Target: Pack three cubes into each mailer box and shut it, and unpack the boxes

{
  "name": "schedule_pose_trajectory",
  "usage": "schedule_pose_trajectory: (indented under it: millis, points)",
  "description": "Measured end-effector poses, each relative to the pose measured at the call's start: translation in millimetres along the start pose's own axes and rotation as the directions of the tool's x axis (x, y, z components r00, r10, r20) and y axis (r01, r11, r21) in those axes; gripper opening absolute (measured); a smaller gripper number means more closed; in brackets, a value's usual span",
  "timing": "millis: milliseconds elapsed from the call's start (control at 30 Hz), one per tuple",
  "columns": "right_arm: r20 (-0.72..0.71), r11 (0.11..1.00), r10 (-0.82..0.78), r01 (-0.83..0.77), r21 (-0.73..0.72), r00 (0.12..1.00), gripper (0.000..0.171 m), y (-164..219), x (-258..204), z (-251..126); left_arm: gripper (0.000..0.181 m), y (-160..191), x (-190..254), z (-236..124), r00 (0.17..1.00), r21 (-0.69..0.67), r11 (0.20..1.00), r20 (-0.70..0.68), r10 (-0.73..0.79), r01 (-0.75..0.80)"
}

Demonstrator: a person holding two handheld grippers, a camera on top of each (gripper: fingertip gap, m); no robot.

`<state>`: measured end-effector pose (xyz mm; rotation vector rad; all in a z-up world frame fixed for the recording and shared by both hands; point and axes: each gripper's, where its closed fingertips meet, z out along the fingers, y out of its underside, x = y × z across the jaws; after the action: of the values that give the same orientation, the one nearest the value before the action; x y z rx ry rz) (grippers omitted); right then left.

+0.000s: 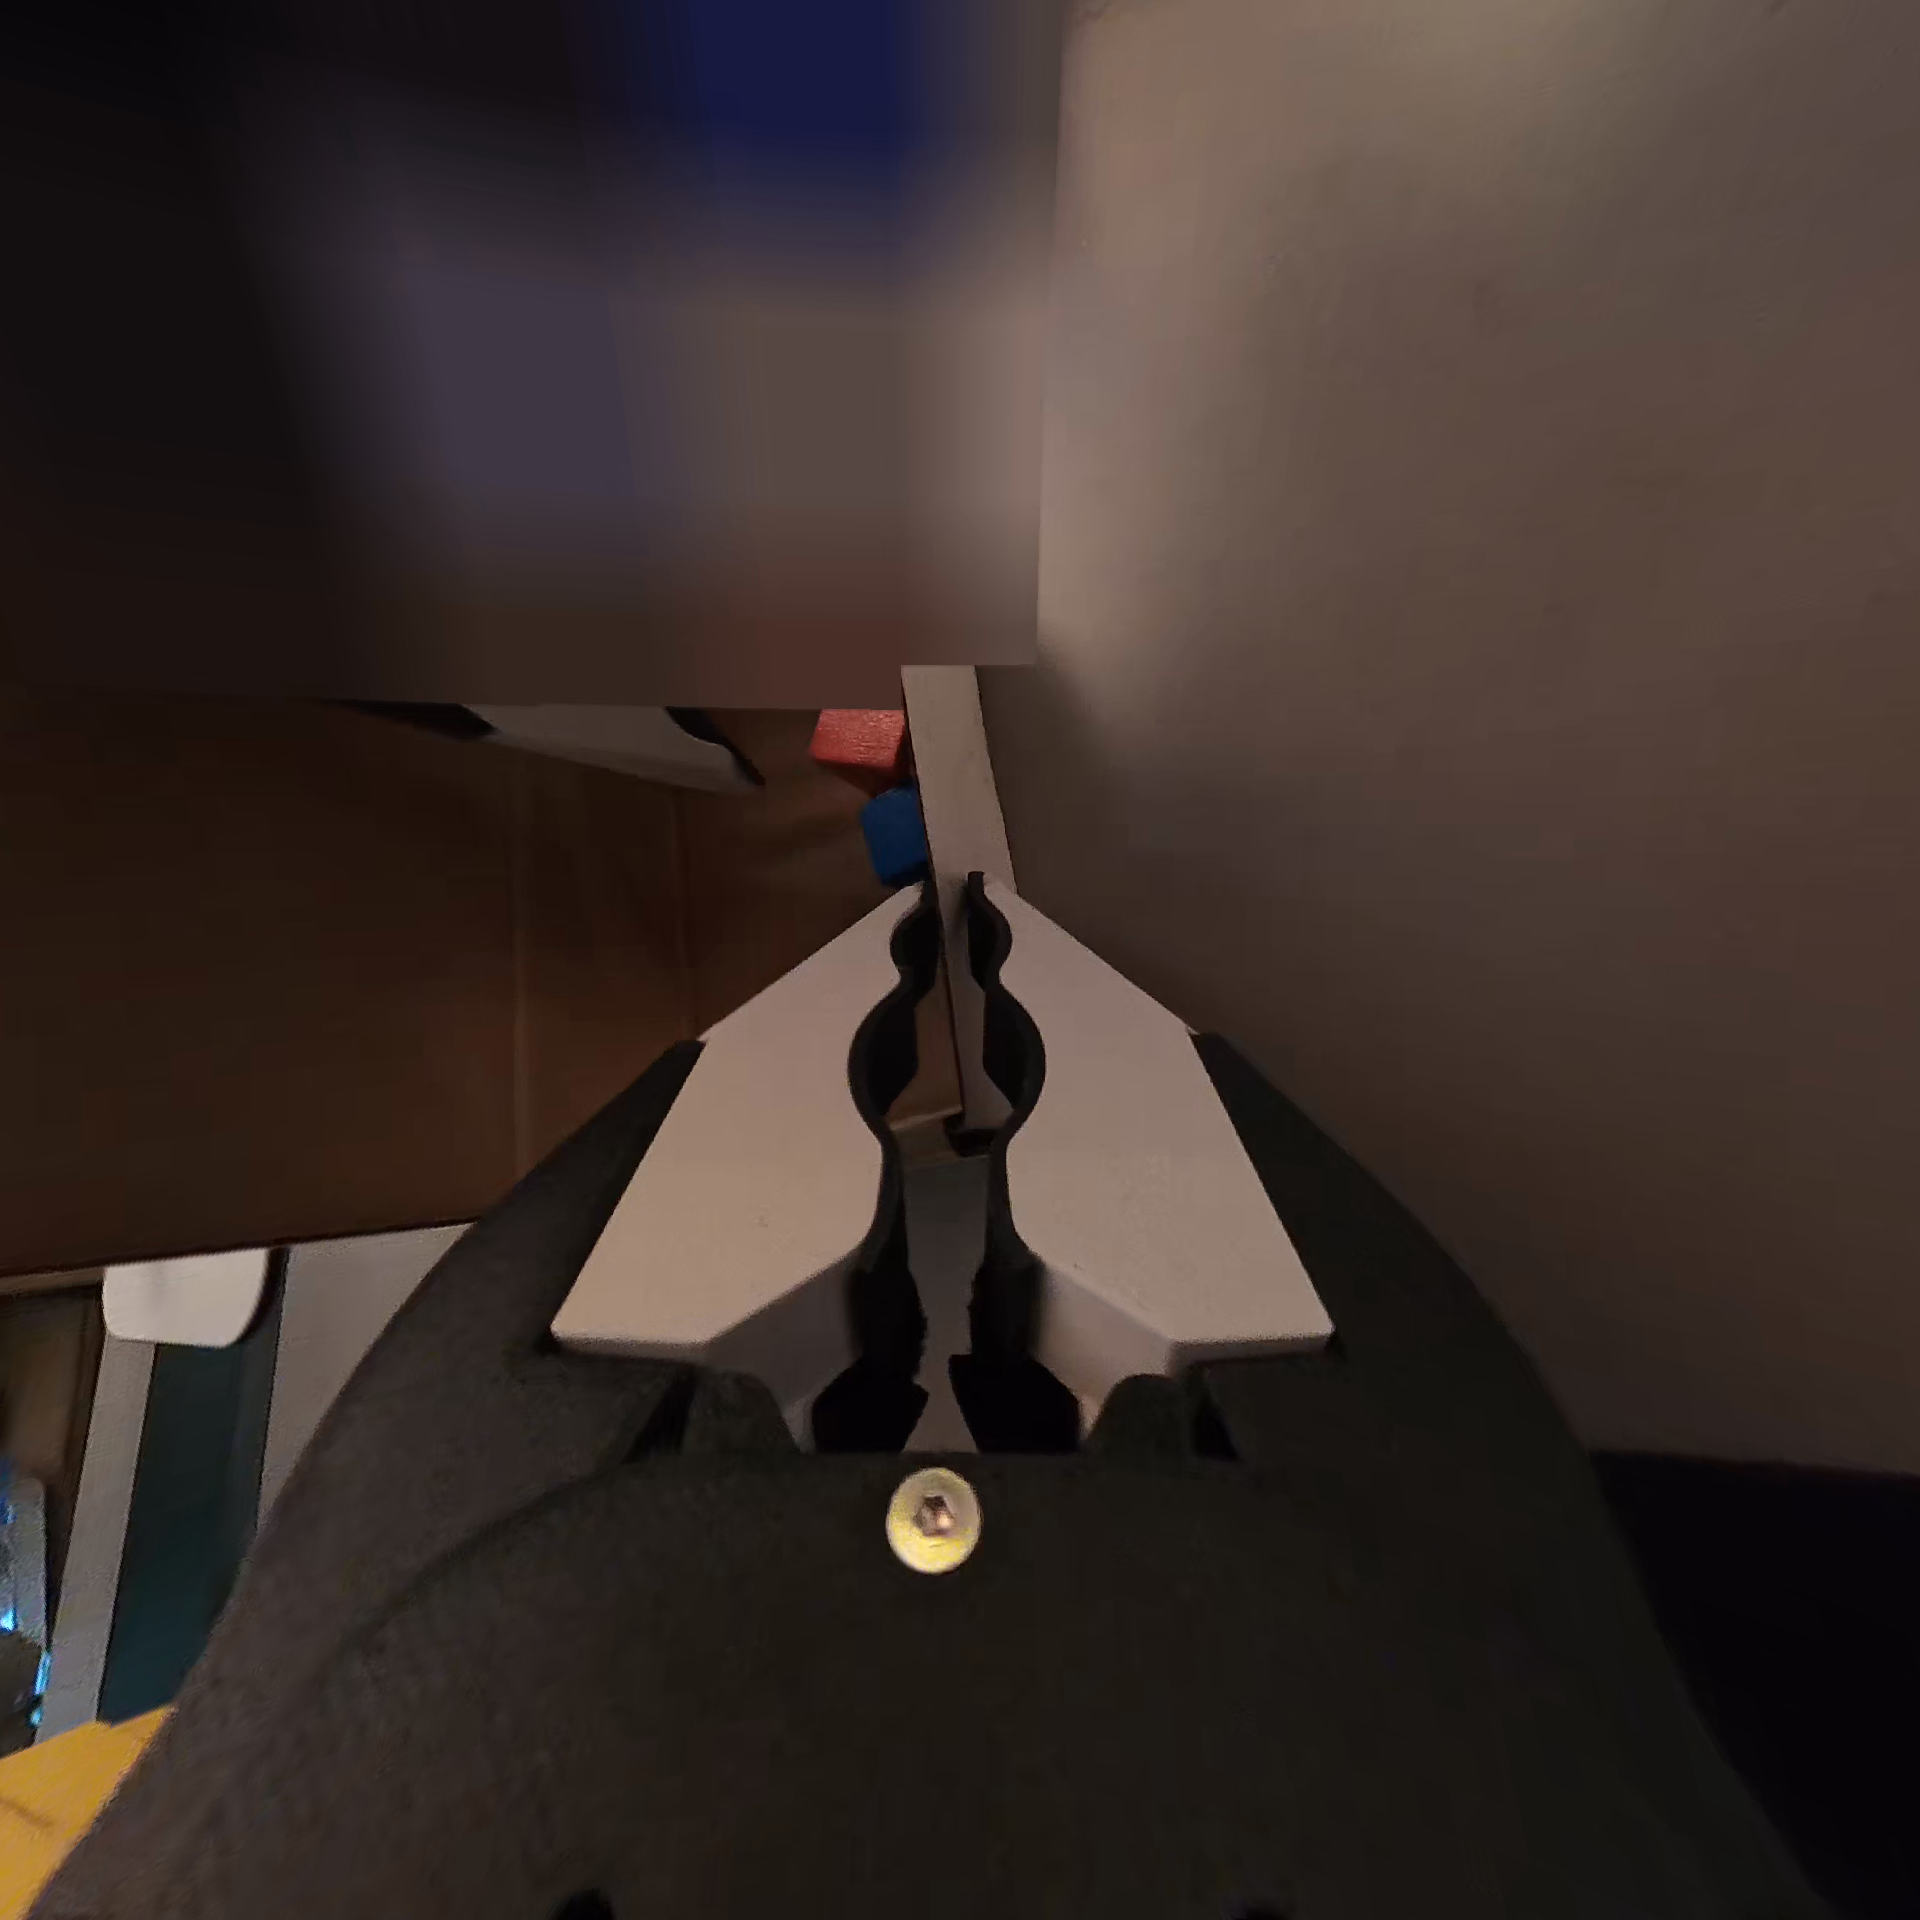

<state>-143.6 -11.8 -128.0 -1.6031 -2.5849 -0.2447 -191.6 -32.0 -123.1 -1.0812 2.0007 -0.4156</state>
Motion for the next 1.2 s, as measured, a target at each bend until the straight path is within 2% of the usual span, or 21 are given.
schedule_pose_trajectory:
  millis: [100, 233, 333, 400, 500, 633, 700, 767, 867, 933, 1000, 1200]
  points:
    - [-0.004, 0.997, -0.076, 0.076, -0.034, 0.997, 0.034, -2, -5, 6, 0.003, -1, 1, 1, 1.0, 0.001, 1.0, -0.015, -0.004, 0.004]
    - [0.034, 0.996, -0.081, 0.082, -0.041, 0.996, 0.028, -2, -13, 16, 0.004, -2, 0, 2, 1.0, 0.017, 1.0, -0.009, 0.012, -0.012]
    - [0.03, 0.998, -0.03, 0.032, -0.052, 0.999, 0.027, 2, -11, 14, 0.004, -2, 0, 3, 1.0, 0.019, 1.0, 0.002, 0.016, -0.016]
    - [-0.024, 1.0, 0.022, -0.022, -0.021, 0.999, 0.027, 4, 0, 1, 0.004, -2, -1, 3, 1.0, 0.018, 1.0, 0.004, 0.004, -0.005]
    - [-0.125, 0.989, 0.145, -0.138, 0.06, 0.982, 0.027, 10, 13, -35, 0.004, -2, -2, 3, 1.0, 0.015, 1.0, 0.016, -0.004, 0.004]
    - [-0.119, 0.902, 0.36, -0.313, 0.297, 0.925, 0.026, 13, -12, -100, 0.005, -3, -5, 5, 0.998, 0.008, 1.0, 0.054, 0.021, -0.021]
    - [-0.114, 0.832, 0.486, -0.419, 0.364, 0.867, 0.026, 43, -40, -129, 0.005, -4, -3, 6, 0.998, 0.005, 0.999, 0.058, 0.041, -0.041]
    - [-0.124, 0.721, 0.67, -0.6, 0.347, 0.732, 0.026, 106, -72, -140, 0.005, -6, -3, 7, 0.997, 0.002, 0.999, 0.063, 0.052, -0.053]
    - [-0.11, 0.451, 0.893, -0.875, 0.176, 0.437, 0.026, 213, -146, -117, 0.005, -8, -1, 8, 0.995, -0.007, 0.997, 0.069, 0.074, -0.074]
    - [-0.047, 0.315, 0.949, -0.943, 0.103, 0.312, 0.026, 245, -186, -88, 0.006, -8, -1, 8, 0.994, -0.006, 0.997, 0.072, 0.083, -0.083]
    - [0.01, 0.274, 0.961, -0.959, 0.068, 0.275, 0.026, 251, -209, -59, 0.006, -8, -1, 8, 0.993, 0.001, 0.995, 0.071, 0.095, -0.095]
    - [0.027, 0.281, 0.96, -0.958, -0.063, 0.279, 0.027, 258, -235, 0, 0.006, -7, -2, 7, 0.99, 0.009, 0.993, 0.076, 0.121, -0.122]
